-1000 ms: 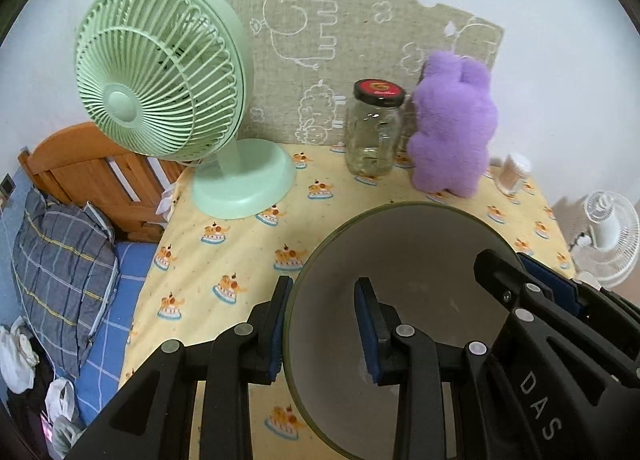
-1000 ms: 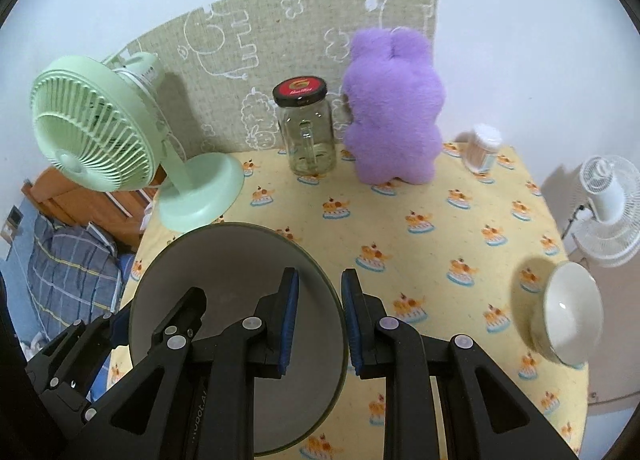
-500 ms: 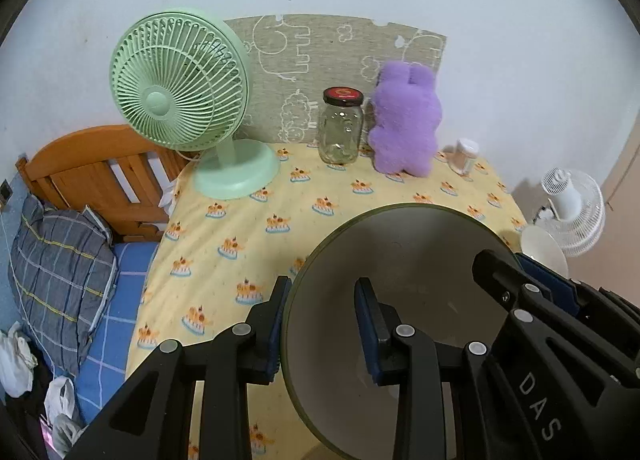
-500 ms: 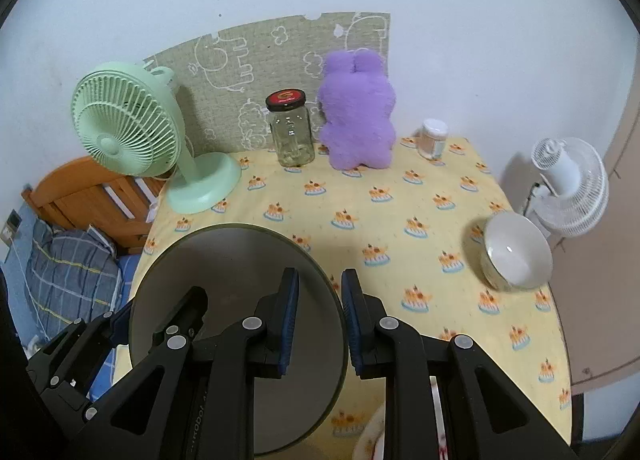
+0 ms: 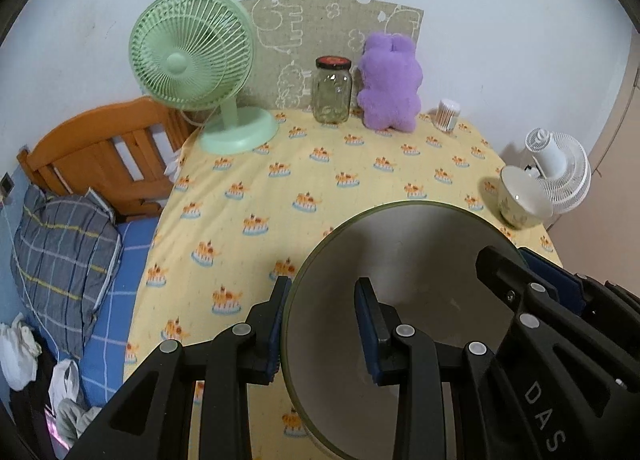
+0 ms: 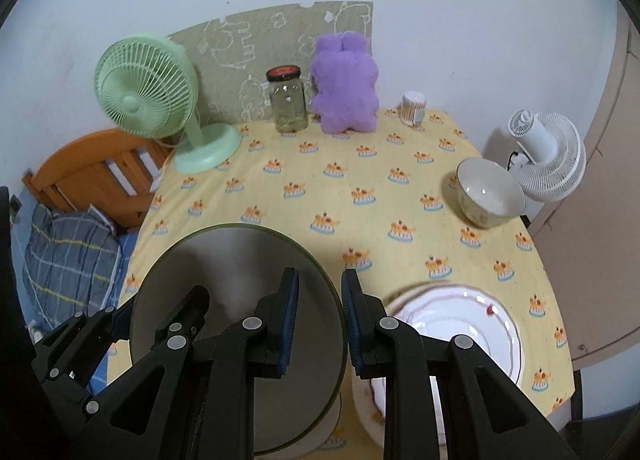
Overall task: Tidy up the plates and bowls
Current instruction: 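Carry the held bowl with the right tool back toward the plate stack, then lower the grey-interior bowl onto the cloth beside the plates, open right tool, then reach the right tool to the second grey bowl near the white fan, then grasp the rim of the second grey bowl with the right tool, then lift the second bowl with the right tool and carry it to the first bowl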
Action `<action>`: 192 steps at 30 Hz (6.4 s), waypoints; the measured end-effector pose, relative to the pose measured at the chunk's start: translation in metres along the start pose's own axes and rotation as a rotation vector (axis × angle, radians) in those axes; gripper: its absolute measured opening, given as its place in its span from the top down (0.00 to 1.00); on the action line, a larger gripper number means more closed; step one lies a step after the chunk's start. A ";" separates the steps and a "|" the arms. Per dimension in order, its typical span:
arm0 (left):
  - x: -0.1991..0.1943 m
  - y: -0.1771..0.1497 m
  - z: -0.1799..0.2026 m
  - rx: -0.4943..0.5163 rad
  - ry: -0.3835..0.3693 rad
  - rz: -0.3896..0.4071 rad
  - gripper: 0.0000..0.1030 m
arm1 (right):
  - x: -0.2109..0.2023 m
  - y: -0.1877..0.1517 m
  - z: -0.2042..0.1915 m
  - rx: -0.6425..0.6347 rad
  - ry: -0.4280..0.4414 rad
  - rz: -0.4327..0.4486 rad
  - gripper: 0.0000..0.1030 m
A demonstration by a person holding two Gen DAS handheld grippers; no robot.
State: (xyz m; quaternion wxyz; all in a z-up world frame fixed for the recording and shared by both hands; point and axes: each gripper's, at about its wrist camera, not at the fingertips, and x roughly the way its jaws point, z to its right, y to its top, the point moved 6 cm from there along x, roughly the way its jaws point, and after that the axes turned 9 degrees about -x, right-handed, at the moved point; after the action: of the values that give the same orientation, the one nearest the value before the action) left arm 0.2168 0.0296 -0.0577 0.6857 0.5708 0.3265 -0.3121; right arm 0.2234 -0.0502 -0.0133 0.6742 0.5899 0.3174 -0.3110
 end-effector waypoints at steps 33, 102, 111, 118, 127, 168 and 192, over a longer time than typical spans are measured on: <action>0.040 -0.070 -0.015 -0.008 0.014 -0.156 0.71 | 0.042 -0.076 -0.017 -0.036 0.001 -0.155 0.75; -0.028 -0.022 0.052 0.037 -0.053 0.038 0.17 | -0.025 -0.029 0.033 -0.028 0.043 0.037 0.19; -0.018 -0.012 0.102 -0.013 -0.017 0.049 0.17 | -0.019 -0.012 0.087 -0.064 0.051 0.040 0.19; -0.004 -0.003 0.143 -0.038 0.013 0.061 0.17 | -0.008 0.003 0.134 -0.079 0.067 0.050 0.19; 0.023 0.011 0.198 -0.059 0.038 0.056 0.17 | 0.017 0.016 0.193 -0.084 0.072 0.046 0.19; 0.217 0.056 0.321 -0.008 0.056 -0.116 0.66 | 0.205 0.060 0.336 0.017 0.056 -0.125 0.59; 0.186 0.051 0.311 -0.008 0.049 -0.108 0.70 | 0.184 0.052 0.329 0.011 0.035 -0.137 0.72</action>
State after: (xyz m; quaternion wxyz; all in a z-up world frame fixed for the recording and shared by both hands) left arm 0.3961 -0.2799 -0.1356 0.6619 0.5572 0.3748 -0.3331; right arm 0.3962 -0.3792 -0.0945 0.6424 0.5758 0.3673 -0.3477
